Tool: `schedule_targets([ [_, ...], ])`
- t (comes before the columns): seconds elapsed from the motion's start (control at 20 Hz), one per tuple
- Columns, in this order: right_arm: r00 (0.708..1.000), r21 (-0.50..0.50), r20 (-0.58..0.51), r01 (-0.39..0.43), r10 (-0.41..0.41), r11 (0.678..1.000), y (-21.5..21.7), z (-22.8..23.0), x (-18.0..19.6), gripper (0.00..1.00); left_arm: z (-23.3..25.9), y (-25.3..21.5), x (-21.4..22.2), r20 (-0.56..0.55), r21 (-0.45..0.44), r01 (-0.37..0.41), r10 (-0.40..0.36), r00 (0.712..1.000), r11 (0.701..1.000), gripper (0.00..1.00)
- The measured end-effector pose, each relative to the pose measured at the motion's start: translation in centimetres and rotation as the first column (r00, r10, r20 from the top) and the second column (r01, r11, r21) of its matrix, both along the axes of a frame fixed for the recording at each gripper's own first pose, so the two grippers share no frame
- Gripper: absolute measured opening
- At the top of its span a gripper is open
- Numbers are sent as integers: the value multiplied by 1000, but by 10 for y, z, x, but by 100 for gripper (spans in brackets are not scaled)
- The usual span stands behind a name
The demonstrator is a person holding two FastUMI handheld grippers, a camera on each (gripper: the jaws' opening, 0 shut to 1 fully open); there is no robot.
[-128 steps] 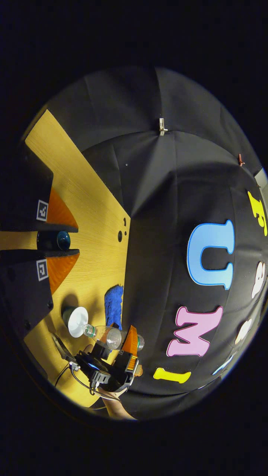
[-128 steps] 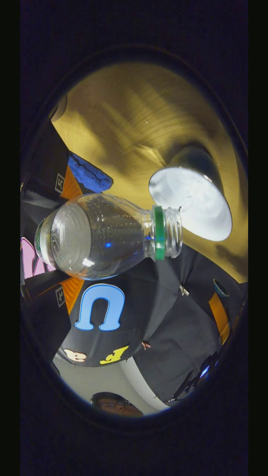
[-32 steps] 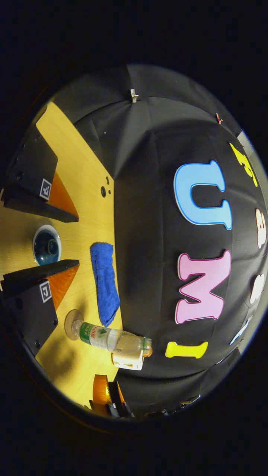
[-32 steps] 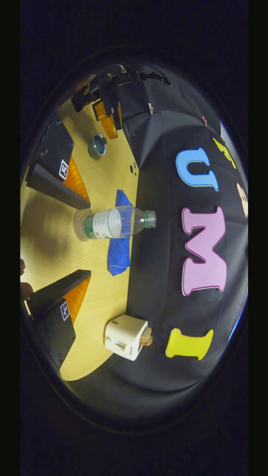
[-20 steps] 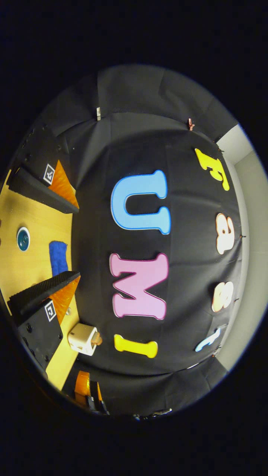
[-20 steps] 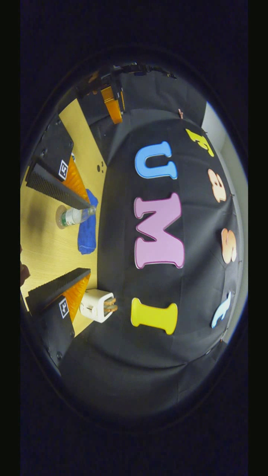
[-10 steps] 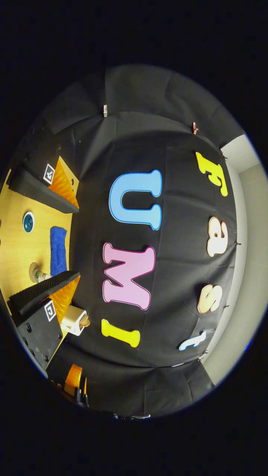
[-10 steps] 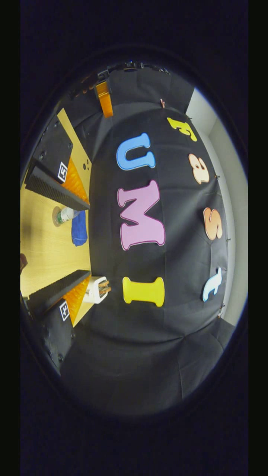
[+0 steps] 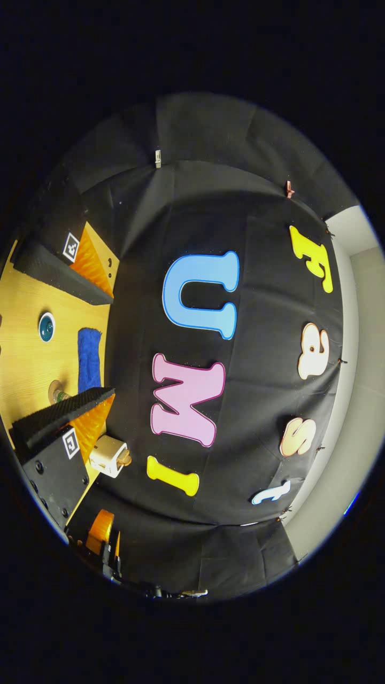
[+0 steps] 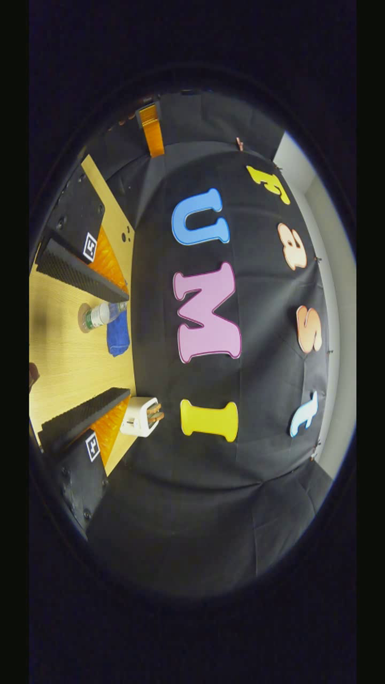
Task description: Open the teacup lid with one hand, grasp the water bottle and pour water into the teacup with the other hand; after pouring, place the water bottle on the coaster and then close the teacup lid.
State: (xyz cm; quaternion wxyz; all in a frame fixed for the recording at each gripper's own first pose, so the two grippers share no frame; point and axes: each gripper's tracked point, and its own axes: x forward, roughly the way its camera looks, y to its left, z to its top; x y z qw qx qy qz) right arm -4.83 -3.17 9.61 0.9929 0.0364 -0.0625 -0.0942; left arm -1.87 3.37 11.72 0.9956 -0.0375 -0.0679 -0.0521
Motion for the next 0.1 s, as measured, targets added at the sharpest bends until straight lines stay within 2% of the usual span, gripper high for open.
schedule_targets([
  [0.1,1000,-12,1,4,-4,1000,7,-1,2,99,-2,3,-4,7,-7,15,-14,1000,1000,95],
])
